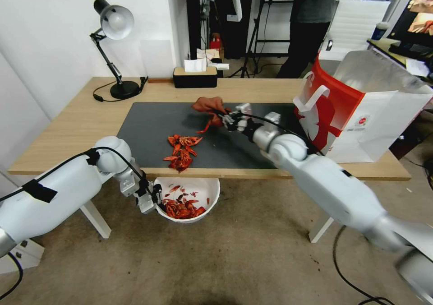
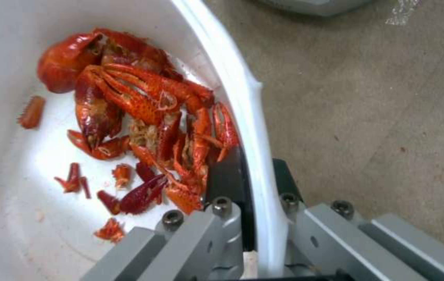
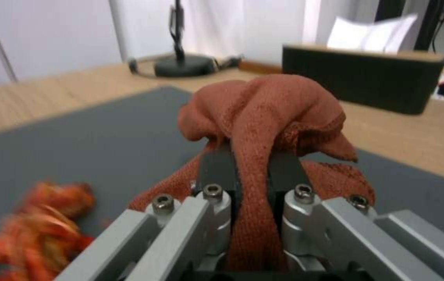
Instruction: Sweep shrimp from table into container with towel, then put container into takeout bag.
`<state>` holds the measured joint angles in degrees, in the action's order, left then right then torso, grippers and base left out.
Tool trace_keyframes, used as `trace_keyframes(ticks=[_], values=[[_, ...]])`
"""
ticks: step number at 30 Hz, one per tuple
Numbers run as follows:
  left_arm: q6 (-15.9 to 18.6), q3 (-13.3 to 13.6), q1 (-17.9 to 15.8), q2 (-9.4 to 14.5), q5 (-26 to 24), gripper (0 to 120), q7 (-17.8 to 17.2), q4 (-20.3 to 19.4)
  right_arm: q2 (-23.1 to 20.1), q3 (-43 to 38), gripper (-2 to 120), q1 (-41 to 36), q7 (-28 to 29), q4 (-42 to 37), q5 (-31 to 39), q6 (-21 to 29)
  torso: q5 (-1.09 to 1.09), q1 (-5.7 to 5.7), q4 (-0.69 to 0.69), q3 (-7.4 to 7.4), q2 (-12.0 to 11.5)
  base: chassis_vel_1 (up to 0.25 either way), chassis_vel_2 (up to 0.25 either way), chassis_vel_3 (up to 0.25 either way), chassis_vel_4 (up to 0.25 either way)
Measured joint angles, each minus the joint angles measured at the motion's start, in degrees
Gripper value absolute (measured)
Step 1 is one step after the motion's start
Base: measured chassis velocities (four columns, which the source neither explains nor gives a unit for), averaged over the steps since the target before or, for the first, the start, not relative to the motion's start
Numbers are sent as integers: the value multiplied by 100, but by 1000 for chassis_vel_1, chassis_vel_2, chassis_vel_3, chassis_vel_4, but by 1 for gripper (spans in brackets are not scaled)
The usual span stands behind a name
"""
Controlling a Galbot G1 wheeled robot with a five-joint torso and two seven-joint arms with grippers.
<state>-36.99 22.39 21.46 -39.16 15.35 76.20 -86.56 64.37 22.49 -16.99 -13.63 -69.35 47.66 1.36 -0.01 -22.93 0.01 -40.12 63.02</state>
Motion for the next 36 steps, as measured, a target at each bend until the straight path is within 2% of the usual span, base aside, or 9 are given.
trace_keyframes(ticks=[2,6,12,26,36], values=[[-41,-107,90,25,12,0,0,-3,186,89,5,138,-99,504,-116,-37,0,0,-2,0,0,0,0,0,0],[-84,-222,190,69,18,0,0,-9,366,136,5,228,-252,993,-190,-55,0,0,-2,0,0,0,0,0,0],[-101,-275,248,96,17,0,1,-23,498,253,5,249,-362,1186,-263,-58,1,2,-1,1,0,0,0,0,0],[-114,-297,229,99,-1,0,-2,-29,528,517,5,275,-461,1057,-261,-58,1,2,-1,2,0,0,0,0,0],[-127,-325,221,104,-7,0,-5,-1,274,829,5,254,-666,546,-246,-39,1,2,-2,2,0,0,0,0,0]])
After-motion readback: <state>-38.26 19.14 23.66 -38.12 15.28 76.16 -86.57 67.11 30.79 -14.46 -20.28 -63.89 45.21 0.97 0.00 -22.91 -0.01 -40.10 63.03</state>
